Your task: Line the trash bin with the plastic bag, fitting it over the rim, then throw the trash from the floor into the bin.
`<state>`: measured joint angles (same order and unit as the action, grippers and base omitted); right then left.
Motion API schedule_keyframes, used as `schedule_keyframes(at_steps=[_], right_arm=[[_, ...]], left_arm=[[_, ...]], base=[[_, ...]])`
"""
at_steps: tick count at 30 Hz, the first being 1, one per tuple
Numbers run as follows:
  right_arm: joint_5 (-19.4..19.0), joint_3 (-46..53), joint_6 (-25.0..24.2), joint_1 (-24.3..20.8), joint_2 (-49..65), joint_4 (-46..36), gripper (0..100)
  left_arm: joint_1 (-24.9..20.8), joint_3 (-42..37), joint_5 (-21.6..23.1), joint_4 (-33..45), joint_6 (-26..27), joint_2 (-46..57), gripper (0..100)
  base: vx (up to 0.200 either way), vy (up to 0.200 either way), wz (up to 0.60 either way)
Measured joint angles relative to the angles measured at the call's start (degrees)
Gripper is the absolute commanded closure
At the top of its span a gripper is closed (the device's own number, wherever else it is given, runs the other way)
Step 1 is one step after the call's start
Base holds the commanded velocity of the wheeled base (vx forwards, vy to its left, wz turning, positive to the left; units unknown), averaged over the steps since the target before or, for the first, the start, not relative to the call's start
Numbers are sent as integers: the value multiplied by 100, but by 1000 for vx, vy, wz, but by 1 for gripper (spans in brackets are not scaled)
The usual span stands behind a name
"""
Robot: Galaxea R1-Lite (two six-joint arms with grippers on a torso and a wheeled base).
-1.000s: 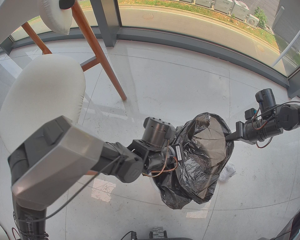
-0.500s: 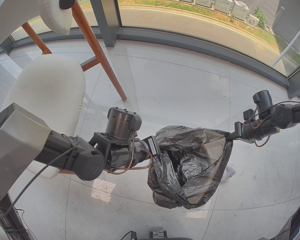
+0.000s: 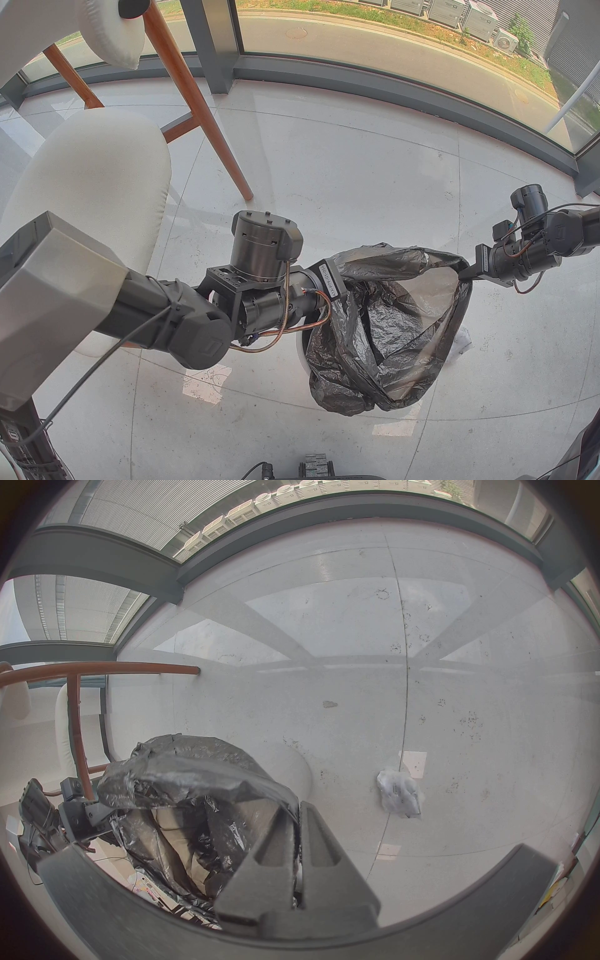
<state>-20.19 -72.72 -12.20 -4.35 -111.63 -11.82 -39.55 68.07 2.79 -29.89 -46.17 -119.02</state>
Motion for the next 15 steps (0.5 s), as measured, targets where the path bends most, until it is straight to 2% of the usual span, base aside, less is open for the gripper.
schedule_keyframes(at_steps=[8, 9, 15], right_arm=[[-89, 28, -24, -424, -33, 12, 100], [-88, 39, -27, -440, -41, 12, 0], [-72, 135, -51, -449, -52, 11, 0]], left_arm=[[229, 102, -6, 6, 2, -124, 100], [256, 80, -11, 6, 2, -127, 100], [304, 23, -17, -7, 11, -151, 100]], base=[[0, 0, 0], [0, 0, 0], [0, 0, 0]])
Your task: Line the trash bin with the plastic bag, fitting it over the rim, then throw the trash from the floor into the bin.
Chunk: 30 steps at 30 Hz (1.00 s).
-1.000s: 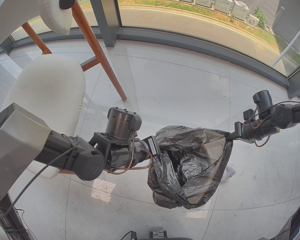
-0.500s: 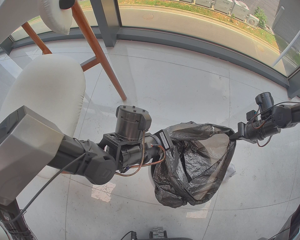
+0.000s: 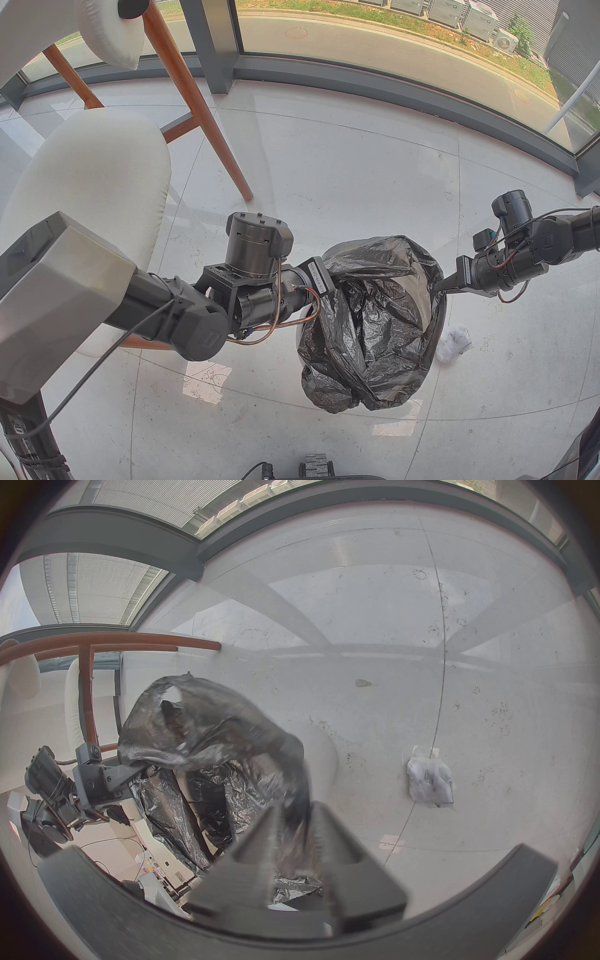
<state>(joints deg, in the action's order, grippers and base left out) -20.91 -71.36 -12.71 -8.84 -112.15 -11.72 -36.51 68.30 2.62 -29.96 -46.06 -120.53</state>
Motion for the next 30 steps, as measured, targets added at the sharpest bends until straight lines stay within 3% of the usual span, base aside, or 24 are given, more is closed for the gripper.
schedule_keyframes(at_steps=[7, 13, 19, 30], right_arm=[[-17, 221, 0, 143, 304, -13, 0], [-24, 631, -1, 184, 719, 0, 0], [-27, 828, -1, 206, 987, 11, 0], [-24, 856, -4, 199, 1262, 11, 0]], left_arm=[[-11, 9, 6, -72, 18, -20, 100], [-12, -139, 99, -918, 13, -28, 100], [-6, -411, 518, -1220, -12, -23, 100], [52, -422, 564, -1235, 13, 0, 100]], base=[[0, 0, 0], [0, 0, 0], [-200, 0, 0], [-200, 0, 0]])
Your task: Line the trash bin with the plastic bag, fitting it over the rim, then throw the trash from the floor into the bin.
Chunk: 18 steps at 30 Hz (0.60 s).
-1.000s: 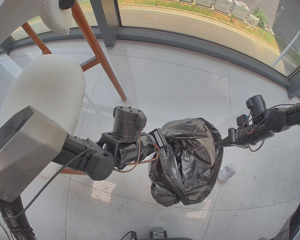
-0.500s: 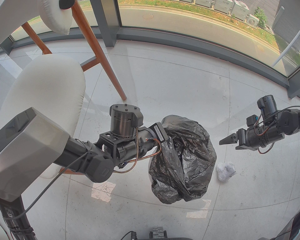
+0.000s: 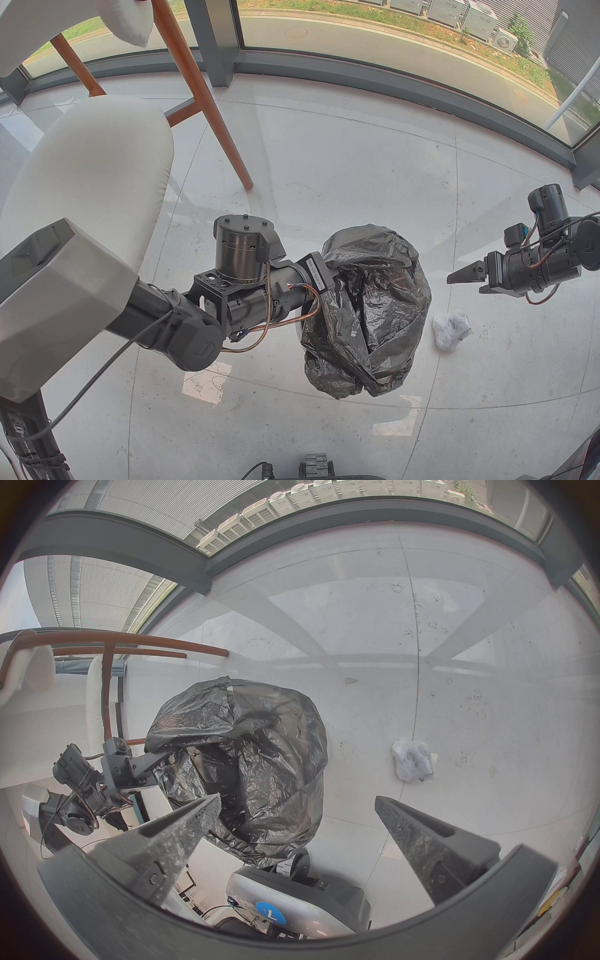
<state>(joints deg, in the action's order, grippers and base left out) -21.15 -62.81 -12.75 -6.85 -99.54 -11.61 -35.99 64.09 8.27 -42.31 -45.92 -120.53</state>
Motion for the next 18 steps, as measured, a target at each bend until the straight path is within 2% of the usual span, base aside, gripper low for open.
schedule_keyframes(at_steps=[4, 18], right_arm=[[5, 13, -11, -1, 105, -13, 0], [7, 349, -35, -85, 736, -43, 0]], left_arm=[[66, 149, -1, 13, 13, -9, 100], [471, 1001, -85, 137, -9, -202, 100]], base=[[-200, 0, 0], [0, 0, 0]])
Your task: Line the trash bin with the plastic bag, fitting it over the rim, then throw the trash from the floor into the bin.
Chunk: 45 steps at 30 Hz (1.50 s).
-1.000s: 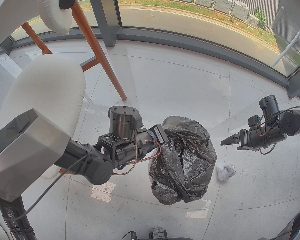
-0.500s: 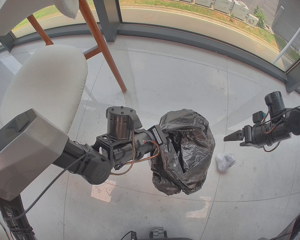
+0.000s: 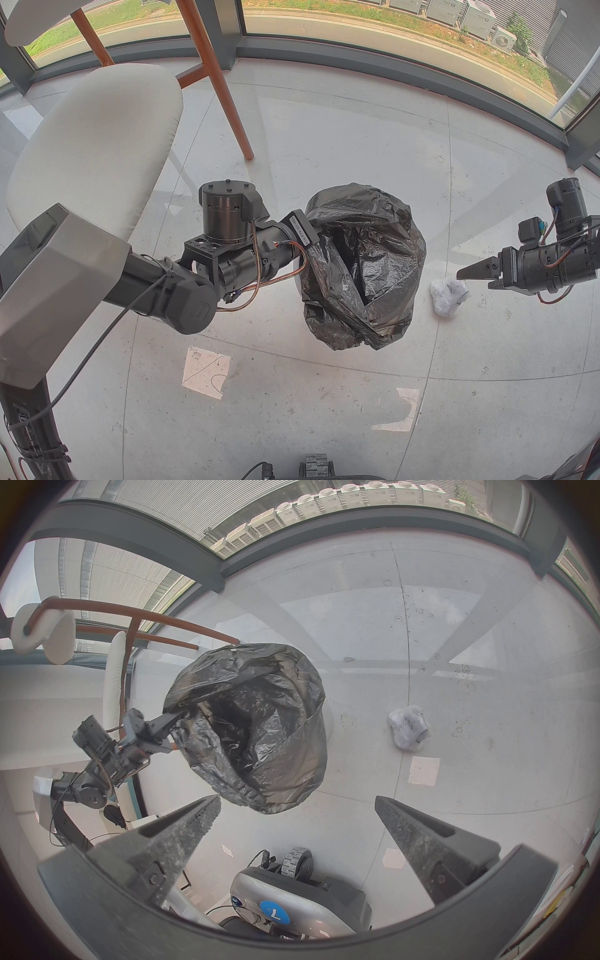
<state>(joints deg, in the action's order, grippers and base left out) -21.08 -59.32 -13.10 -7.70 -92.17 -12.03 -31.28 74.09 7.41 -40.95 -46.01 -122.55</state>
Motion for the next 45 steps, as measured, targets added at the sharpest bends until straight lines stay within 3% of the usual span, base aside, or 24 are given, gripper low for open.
schedule_keyframes(at_steps=[11, 19, 27, 28, 37, 45], right_arm=[[0, 380, -9, -139, 308, 27, 0], [0, 485, -9, -157, 433, 33, 0], [-5, 535, -9, -139, 466, 40, 0], [-5, 544, -9, -139, 469, 38, 0], [-5, 649, -6, -128, 529, 40, 0], [-7, 723, -6, -135, 584, 38, 0]], left_arm=[[174, 449, -79, 12, -74, -187, 100], [321, 1201, -112, 925, -266, -211, 100], [568, 1395, -104, 1087, -321, -267, 100], [588, 1393, -106, 1128, -306, -274, 0], [660, 1290, -195, 1150, -290, -313, 0], [319, 346, -46, 1191, -329, 117, 0]], base=[[0, 0, 0], [0, 0, 0], [0, 0, 0], [0, 0, 0], [0, 0, 0], [0, 0, 0]])
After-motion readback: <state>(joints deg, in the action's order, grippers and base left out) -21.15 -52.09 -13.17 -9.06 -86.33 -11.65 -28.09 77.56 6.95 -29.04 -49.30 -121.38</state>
